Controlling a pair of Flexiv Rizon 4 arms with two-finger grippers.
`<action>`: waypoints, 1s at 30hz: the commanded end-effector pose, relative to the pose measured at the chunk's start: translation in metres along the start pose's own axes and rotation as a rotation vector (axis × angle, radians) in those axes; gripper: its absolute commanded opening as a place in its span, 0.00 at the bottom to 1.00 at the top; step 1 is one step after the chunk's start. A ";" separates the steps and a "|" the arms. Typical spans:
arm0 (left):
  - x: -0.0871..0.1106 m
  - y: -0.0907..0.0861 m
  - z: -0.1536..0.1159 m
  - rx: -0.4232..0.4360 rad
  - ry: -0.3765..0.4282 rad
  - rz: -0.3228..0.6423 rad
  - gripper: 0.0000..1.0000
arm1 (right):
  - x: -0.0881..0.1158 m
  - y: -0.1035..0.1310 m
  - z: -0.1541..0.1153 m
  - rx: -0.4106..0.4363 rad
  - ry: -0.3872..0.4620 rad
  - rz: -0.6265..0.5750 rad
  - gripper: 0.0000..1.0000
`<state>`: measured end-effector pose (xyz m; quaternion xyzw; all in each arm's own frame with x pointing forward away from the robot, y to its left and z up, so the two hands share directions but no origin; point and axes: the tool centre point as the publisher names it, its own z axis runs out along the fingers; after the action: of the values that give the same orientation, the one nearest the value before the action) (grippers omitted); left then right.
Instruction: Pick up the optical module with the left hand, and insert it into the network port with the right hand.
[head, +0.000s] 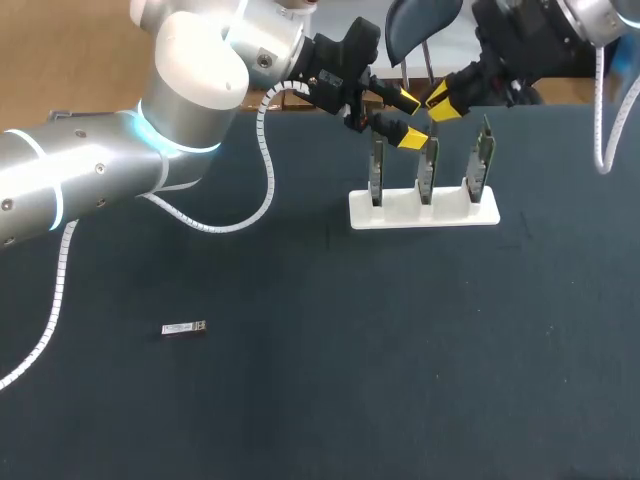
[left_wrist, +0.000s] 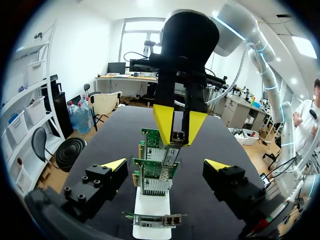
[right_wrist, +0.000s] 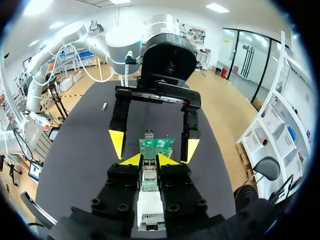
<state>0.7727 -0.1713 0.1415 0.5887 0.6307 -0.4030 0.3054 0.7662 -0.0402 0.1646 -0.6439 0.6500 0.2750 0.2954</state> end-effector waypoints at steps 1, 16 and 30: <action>-0.001 0.002 0.000 0.003 0.003 0.000 1.00 | 0.001 -0.001 0.002 -0.005 0.002 0.000 0.00; -0.001 0.002 0.000 0.003 0.003 0.000 1.00 | 0.003 -0.003 -0.001 -0.004 -0.018 0.024 1.00; -0.001 0.002 0.000 0.003 0.003 0.000 1.00 | -0.005 -0.006 -0.029 -0.045 -0.180 0.041 1.00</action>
<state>0.7727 -0.1713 0.1415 0.5887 0.6307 -0.4030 0.3054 0.7660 -0.0531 0.1871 -0.6096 0.6340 0.3416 0.3311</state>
